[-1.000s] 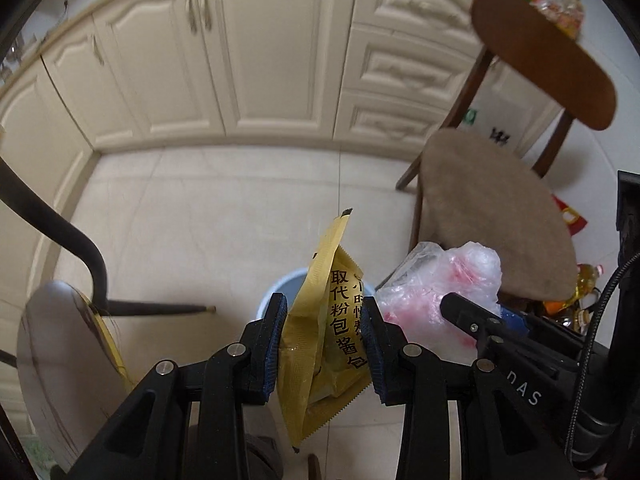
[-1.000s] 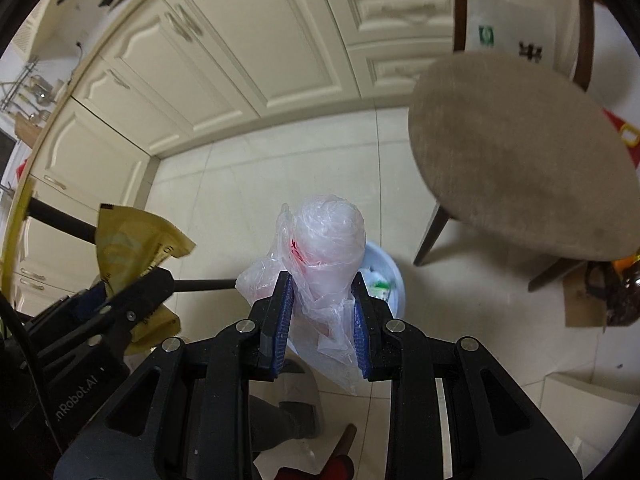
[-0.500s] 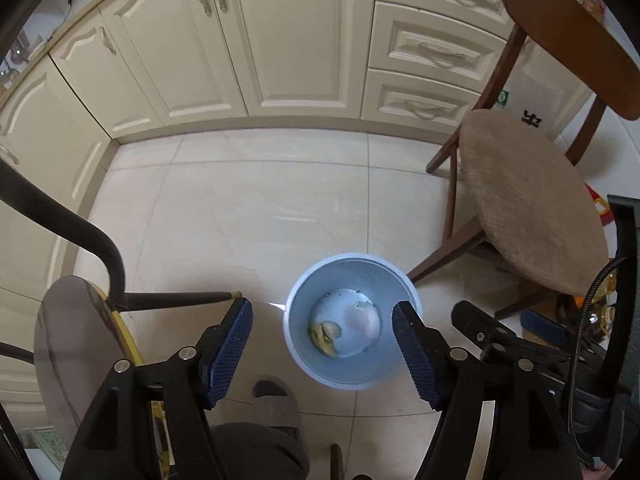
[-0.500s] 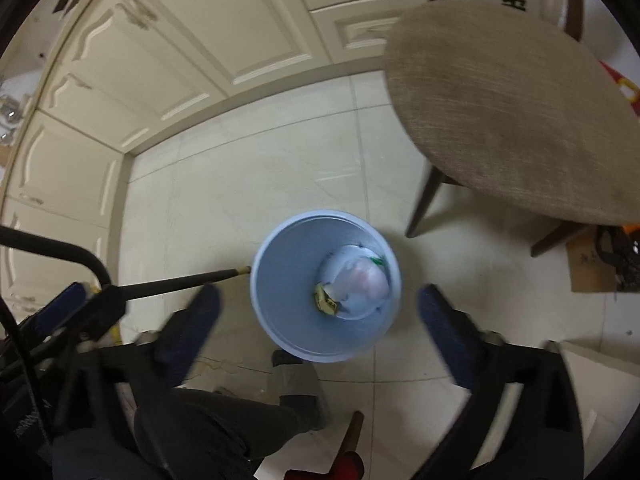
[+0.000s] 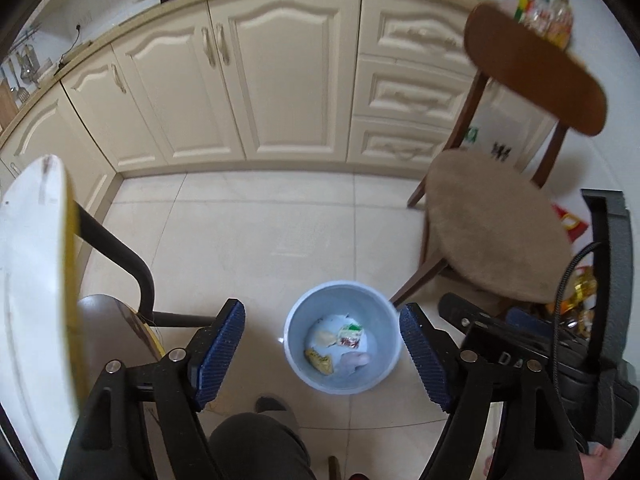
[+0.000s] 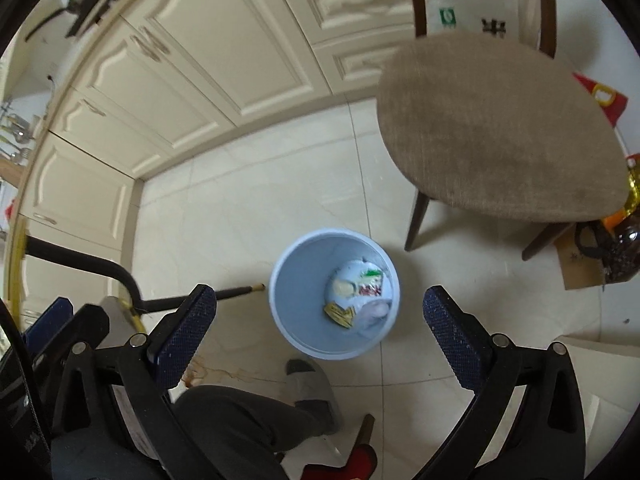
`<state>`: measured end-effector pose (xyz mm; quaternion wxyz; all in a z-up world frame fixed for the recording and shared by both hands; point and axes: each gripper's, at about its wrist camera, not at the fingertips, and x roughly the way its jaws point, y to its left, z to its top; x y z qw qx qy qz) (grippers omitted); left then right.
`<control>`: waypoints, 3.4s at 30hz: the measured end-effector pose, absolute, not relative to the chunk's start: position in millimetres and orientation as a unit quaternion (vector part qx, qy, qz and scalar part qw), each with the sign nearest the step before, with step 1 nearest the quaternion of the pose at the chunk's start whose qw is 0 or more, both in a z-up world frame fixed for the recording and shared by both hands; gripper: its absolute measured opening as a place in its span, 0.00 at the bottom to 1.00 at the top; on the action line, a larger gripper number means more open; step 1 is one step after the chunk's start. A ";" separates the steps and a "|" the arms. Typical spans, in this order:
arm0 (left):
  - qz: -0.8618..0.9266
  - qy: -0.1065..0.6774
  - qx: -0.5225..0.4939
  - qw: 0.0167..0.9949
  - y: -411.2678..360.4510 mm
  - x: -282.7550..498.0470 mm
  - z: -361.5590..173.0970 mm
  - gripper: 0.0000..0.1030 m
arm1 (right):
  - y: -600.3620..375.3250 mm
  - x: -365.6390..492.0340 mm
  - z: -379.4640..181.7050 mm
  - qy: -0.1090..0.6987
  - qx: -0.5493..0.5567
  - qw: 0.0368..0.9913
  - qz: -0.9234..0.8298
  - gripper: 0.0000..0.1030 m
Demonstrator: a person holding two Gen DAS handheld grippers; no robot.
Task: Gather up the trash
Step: 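Move both tools back over the table, then grasp the clear plastic wrap with the left gripper while the right grasps crumpled paper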
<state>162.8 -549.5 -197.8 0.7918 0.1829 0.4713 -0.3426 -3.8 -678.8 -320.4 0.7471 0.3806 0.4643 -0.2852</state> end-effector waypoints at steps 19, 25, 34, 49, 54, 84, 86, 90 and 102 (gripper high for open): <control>-0.288 0.314 0.077 0.901 -254.9 68.8 -31.4 0.99 | -521.4 24.6 -71.7 0.286 0.253 0.901 -0.206 1.00; -0.231 0.262 0.048 0.936 -162.3 11.3 -4.5 0.99 | -439.9 43.7 -24.4 0.251 0.196 0.935 -0.154 1.00; -0.144 0.207 0.019 0.967 -67.6 -69.9 -2.4 0.99 | -326.3 66.7 6.4 0.234 0.107 0.964 -0.071 1.00; -0.050 0.170 -0.001 0.984 -34.2 -142.5 1.0 0.99 | -220.5 83.3 23.8 0.213 0.022 0.977 -0.011 1.00; -0.033 0.180 -0.006 0.983 -38.8 -132.9 -0.5 0.99 | -209.0 91.0 22.8 0.215 0.013 0.977 -0.001 1.00; -0.040 0.415 -0.036 0.908 -20.6 200.2 -93.4 0.99 | -257.7 228.8 -141.0 0.422 0.022 0.906 -0.015 1.00; -0.042 0.423 -0.035 0.904 -21.7 228.4 -102.1 0.99 | -258.5 242.2 -155.2 0.435 0.025 0.900 -0.010 1.00; -0.051 0.447 -0.049 0.892 -13.9 281.9 -119.5 0.99 | -256.1 267.1 -181.3 0.459 0.026 0.888 0.001 1.00; -0.065 0.479 -0.084 0.872 -6.1 374.4 -153.9 0.83 | -247.3 299.4 -223.9 0.487 0.026 0.873 0.022 0.74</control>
